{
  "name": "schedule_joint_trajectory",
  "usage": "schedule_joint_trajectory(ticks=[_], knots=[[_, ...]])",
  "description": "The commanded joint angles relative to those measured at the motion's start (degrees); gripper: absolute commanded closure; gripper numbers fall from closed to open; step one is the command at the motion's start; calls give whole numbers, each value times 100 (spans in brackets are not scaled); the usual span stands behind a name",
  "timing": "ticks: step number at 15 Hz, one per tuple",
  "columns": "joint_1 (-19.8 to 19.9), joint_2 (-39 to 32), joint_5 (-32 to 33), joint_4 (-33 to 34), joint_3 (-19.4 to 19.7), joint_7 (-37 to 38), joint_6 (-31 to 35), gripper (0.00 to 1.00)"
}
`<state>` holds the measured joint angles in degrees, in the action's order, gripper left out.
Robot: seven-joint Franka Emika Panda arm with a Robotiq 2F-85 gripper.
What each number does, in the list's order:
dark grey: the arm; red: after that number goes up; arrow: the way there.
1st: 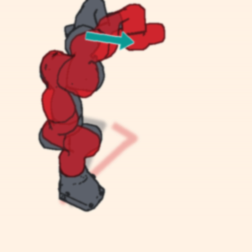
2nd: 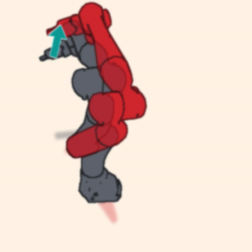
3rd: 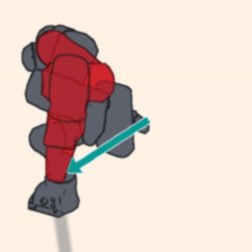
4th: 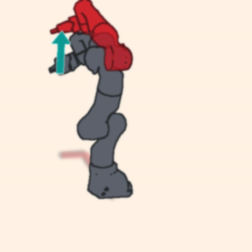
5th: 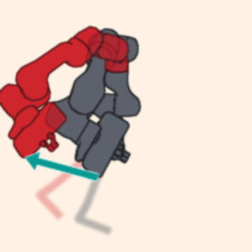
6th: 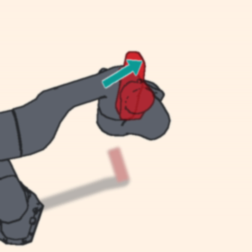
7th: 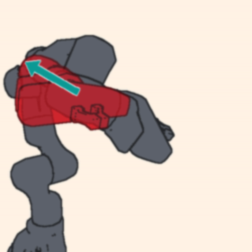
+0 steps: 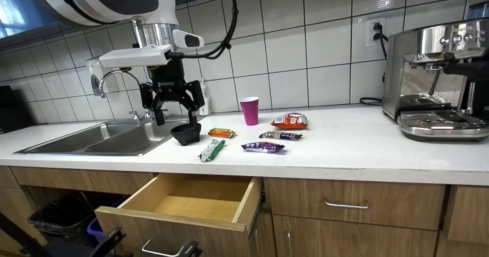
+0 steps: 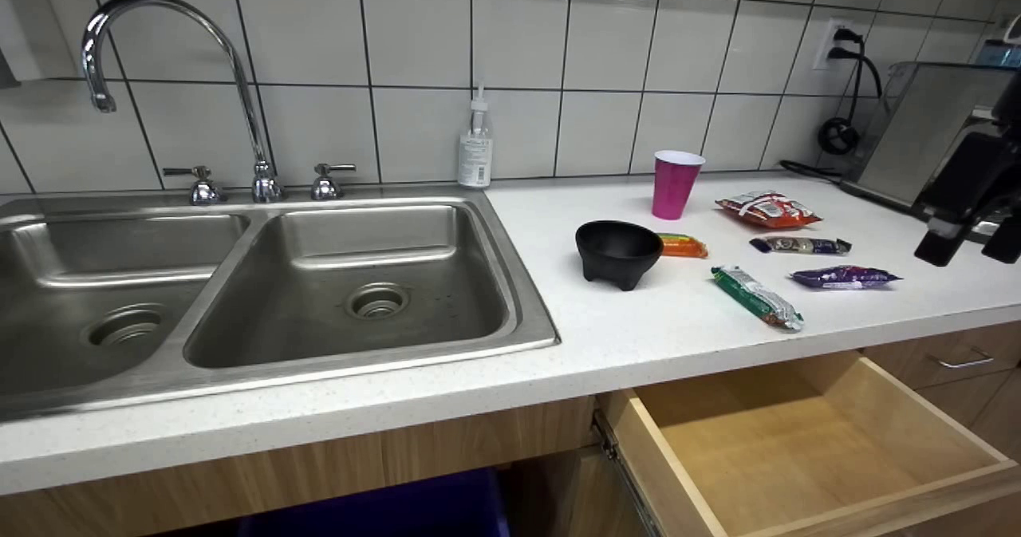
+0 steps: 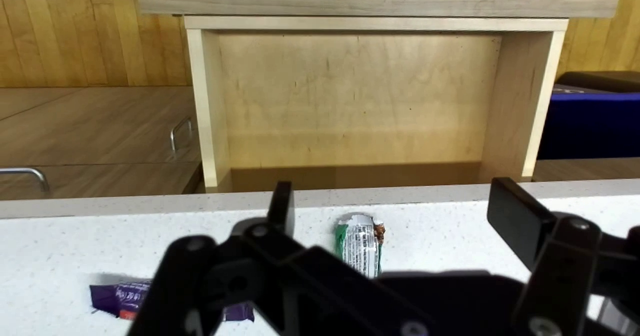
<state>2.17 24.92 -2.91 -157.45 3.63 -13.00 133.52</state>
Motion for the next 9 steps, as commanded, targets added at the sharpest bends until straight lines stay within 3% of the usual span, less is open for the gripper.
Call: schedule_joint_trajectory(ticks=[1,9], knots=[[-59,-554,143,415,-58,230,141,0],[-139,-1652,200,1290,-165,469,226,0]])
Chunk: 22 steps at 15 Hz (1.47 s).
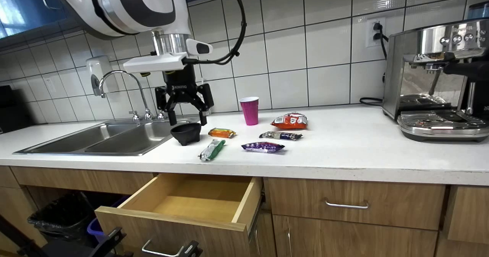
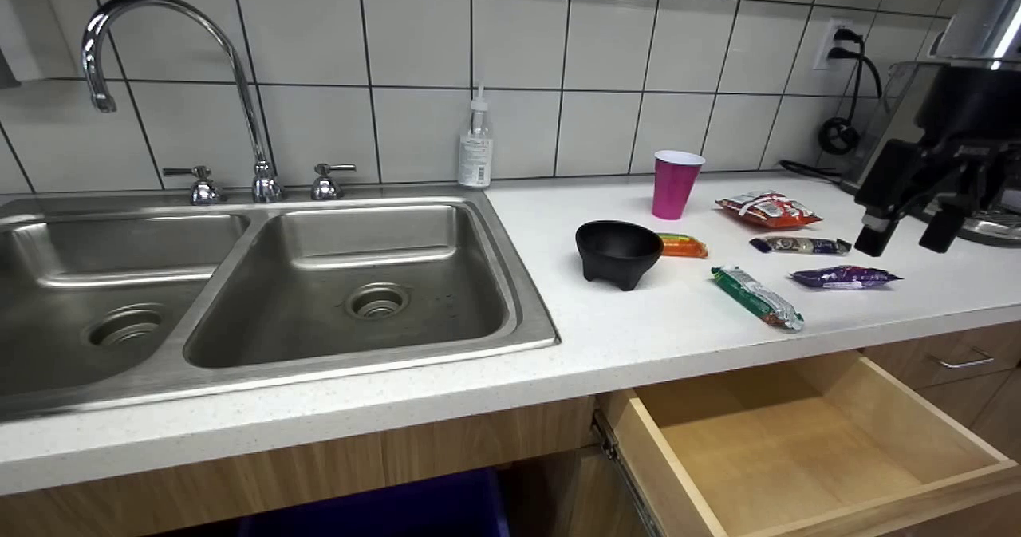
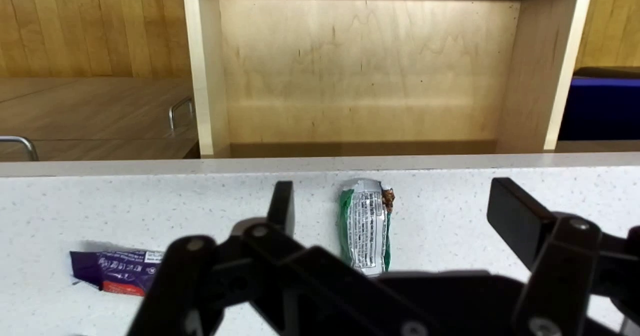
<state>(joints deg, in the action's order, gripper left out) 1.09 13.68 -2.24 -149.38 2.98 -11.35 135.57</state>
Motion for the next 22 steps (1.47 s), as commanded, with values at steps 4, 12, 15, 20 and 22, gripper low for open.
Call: schedule_joint_trajectory(ticks=[4,12,15,20,22], knots=[[-53,-1115,215,999,-176,557,-22,0],[-146,-2120,328,1914,-222,926,-112,0],[-159,-2457,334,2217,-209,892,-137,0],[-182,-2930,376,2632,-206,845,-151,0],[-204,-3096,424,2769,-204,853,-146,0]])
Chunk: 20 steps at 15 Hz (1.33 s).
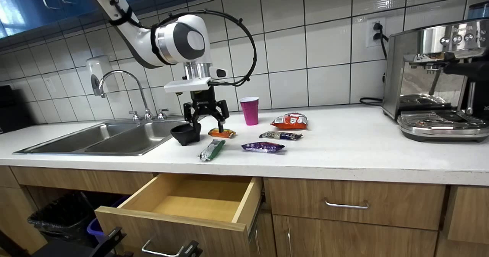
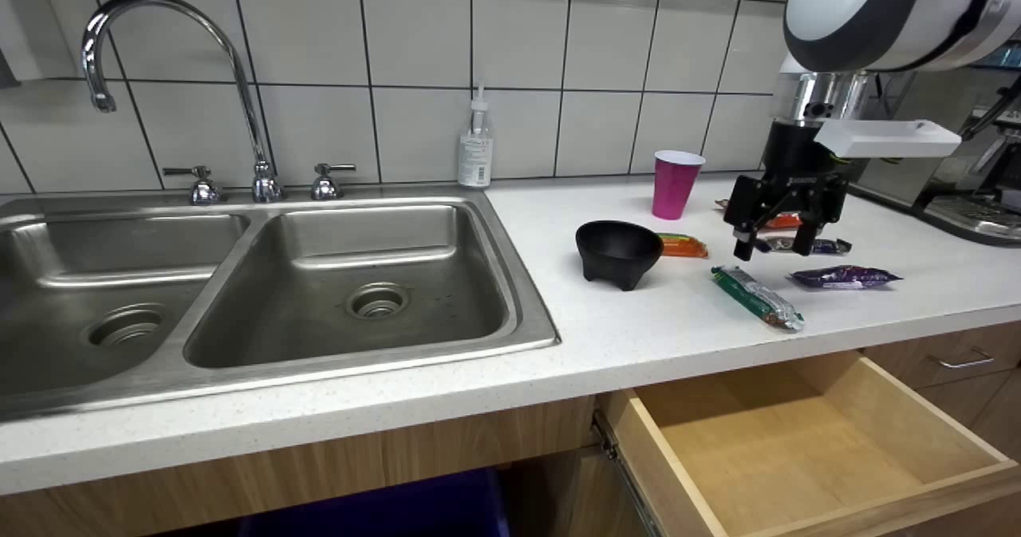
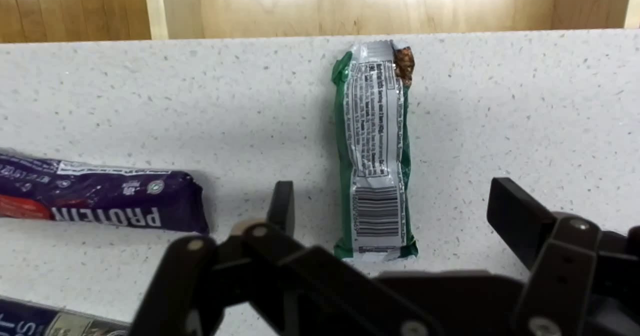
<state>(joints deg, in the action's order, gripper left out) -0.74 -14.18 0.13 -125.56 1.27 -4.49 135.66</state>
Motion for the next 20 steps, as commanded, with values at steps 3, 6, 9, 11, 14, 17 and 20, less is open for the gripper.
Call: schedule_joint_trajectory(ticks=[3,6,9,11,14,17,20], knots=[[-51,-563,237,594,-39,150,-204,0],[-90,-796,279,759,-29,172,-228,0],[-112,-993,310,913,-17,184,-257,0],[-110,-1092,311,996,-13,184,-274,0],[-114,-1211,318,1096,-11,185,-290,0],[-112,-1311,313,1195,-12,184,-334,0],[-112,-1376,309,1262,-11,186,-373,0]])
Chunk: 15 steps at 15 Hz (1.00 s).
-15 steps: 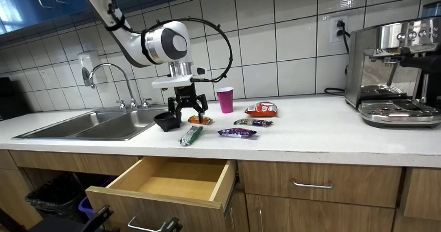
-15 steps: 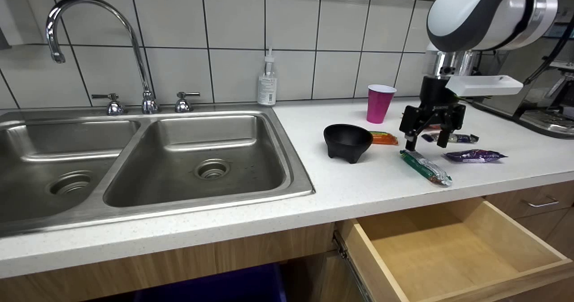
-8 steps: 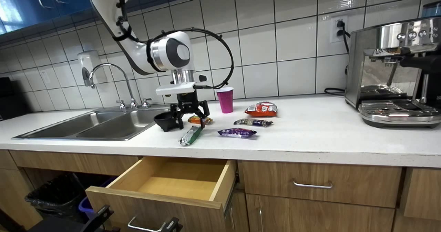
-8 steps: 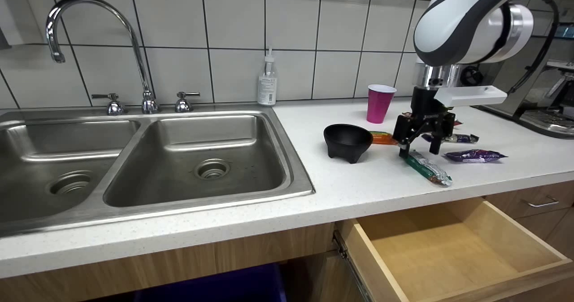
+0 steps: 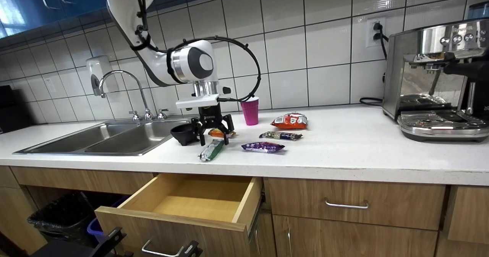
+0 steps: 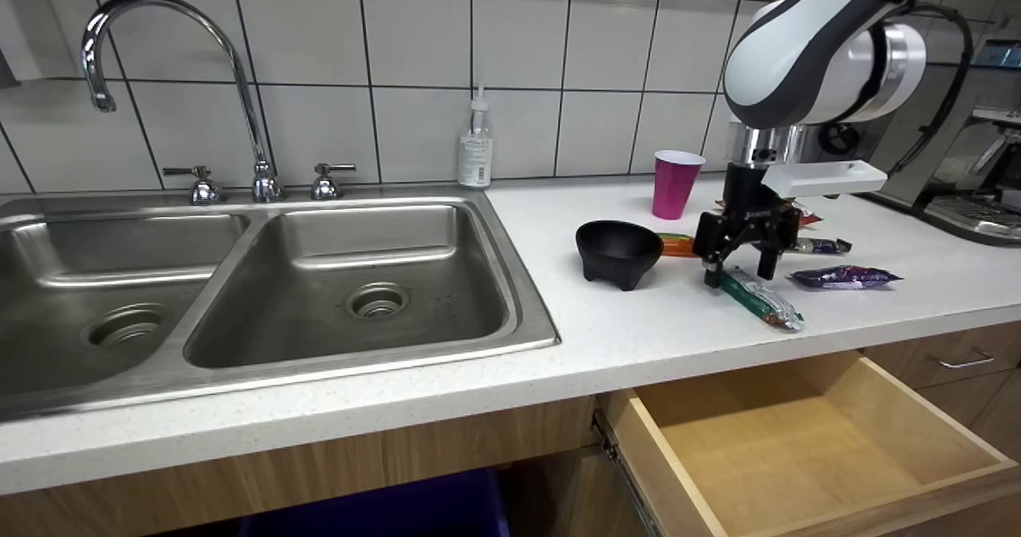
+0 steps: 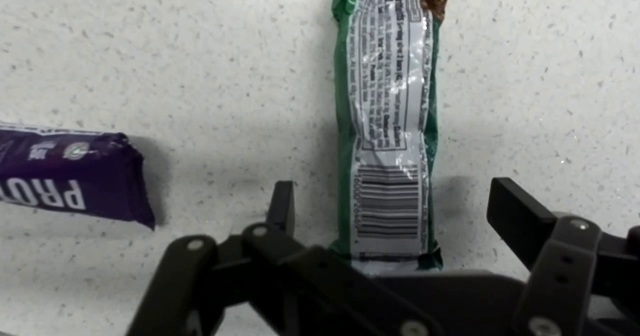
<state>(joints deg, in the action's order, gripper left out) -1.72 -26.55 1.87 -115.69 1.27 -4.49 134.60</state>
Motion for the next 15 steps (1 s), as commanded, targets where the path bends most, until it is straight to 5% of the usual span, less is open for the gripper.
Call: schedule_joint_trajectory(ticks=[1,2,3,10,15], knots=[[-21,-161,160,303,-3,182,-291,0],[-14,-181,141,318,-13,172,-287,25],[-12,-194,134,330,-15,169,-289,26],[-20,-58,121,211,-33,136,-173,80],[1,210,91,-116,-60,62,15,82]])
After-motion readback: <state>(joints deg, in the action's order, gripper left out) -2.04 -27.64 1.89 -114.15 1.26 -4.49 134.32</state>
